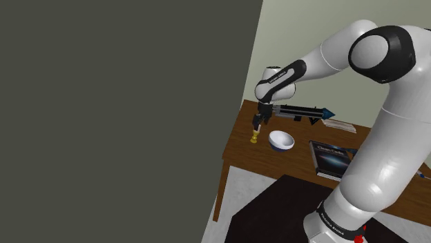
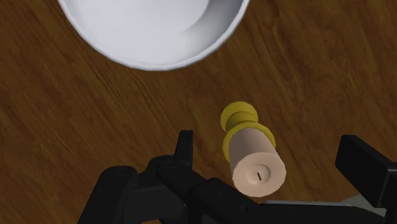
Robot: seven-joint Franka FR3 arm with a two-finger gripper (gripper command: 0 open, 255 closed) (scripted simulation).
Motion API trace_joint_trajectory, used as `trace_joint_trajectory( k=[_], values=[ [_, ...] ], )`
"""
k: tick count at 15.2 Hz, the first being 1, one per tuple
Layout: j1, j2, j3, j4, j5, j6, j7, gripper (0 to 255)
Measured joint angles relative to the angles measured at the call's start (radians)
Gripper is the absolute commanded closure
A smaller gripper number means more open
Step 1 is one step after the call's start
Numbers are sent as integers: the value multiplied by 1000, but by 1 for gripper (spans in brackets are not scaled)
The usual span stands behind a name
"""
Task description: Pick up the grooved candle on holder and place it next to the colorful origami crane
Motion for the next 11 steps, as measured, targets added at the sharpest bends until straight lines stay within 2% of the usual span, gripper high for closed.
trace_joint_trajectory(
  k=[5, 11],
  values=[
    [-4, 54, 4, -12, 16, 66, -10, 0],
    [-7, 72, 5, -13, 21, 87, -15, 0]
  ],
)
